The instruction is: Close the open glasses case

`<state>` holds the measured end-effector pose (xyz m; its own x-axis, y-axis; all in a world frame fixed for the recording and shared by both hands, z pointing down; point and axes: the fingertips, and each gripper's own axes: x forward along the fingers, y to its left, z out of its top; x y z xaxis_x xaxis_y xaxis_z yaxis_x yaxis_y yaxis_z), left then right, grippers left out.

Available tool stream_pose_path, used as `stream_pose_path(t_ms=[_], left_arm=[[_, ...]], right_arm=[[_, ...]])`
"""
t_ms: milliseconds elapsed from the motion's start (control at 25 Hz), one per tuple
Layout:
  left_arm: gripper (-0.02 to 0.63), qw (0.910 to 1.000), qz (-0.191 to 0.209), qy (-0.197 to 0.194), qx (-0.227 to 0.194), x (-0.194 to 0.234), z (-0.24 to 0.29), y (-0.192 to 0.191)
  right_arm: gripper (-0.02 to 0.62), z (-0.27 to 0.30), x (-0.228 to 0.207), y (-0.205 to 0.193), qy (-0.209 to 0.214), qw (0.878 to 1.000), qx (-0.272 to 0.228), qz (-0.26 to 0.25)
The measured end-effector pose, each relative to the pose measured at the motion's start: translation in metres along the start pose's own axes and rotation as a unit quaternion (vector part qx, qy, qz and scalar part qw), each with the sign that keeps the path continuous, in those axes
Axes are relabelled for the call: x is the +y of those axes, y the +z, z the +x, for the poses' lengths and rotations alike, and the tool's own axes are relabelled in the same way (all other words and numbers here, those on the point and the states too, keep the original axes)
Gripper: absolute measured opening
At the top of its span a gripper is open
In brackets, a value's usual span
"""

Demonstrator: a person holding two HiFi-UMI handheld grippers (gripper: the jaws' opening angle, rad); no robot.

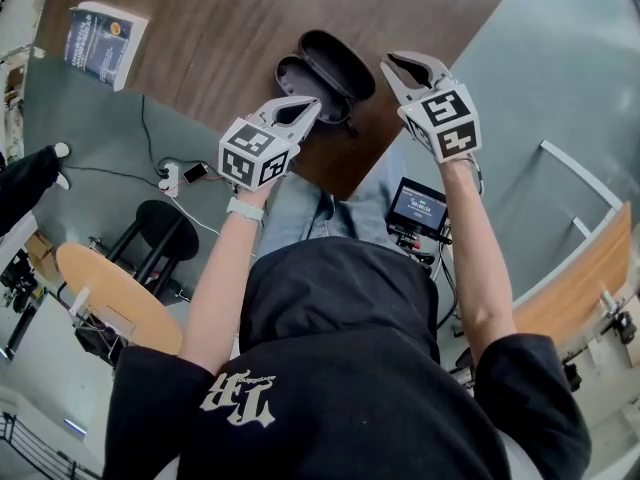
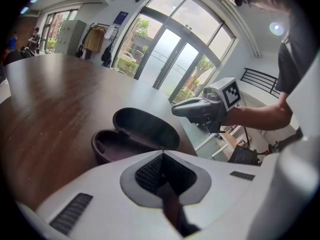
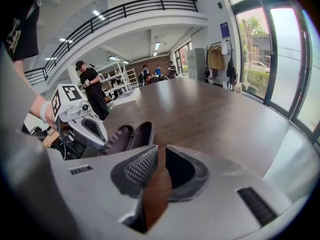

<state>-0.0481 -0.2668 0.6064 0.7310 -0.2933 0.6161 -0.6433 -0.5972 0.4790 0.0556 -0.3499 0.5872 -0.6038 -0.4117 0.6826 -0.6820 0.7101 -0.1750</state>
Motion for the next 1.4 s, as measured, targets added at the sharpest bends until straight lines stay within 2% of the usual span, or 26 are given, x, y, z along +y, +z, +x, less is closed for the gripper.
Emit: stream_pose_path(t_ms=[320,560,760,1040,1400], left_arm=[[0.006,0.9997,-0.018,0.006,0.018,0.012,0.003,-0.025],[0.006,0.9996,-0.016,0.004,0.022,0.014,0.004,-0.027],[0.006,0.9996,-0.012,0.002,0.026,0.013,0.006,-0.027],[0.006,0.9995,-0.01,0.002,0.029,0.009,0.004,-0.031],[0.006,0.9986,0.003,0.013,0.052,0.012,0.009,-0.041]], right_arm=[[0.034,0.017,0.002,-0.011,0.021,1.0,0.01,0.016],[0.035,0.028,0.01,-0.017,0.038,0.999,0.014,0.033],[0.032,0.029,0.028,-0.009,0.068,0.998,0.001,0.02],[0.032,0.012,0.048,-0.001,0.081,0.996,-0.012,0.014],[0.032,0.006,0.105,0.013,0.122,0.992,-0.031,-0.021]])
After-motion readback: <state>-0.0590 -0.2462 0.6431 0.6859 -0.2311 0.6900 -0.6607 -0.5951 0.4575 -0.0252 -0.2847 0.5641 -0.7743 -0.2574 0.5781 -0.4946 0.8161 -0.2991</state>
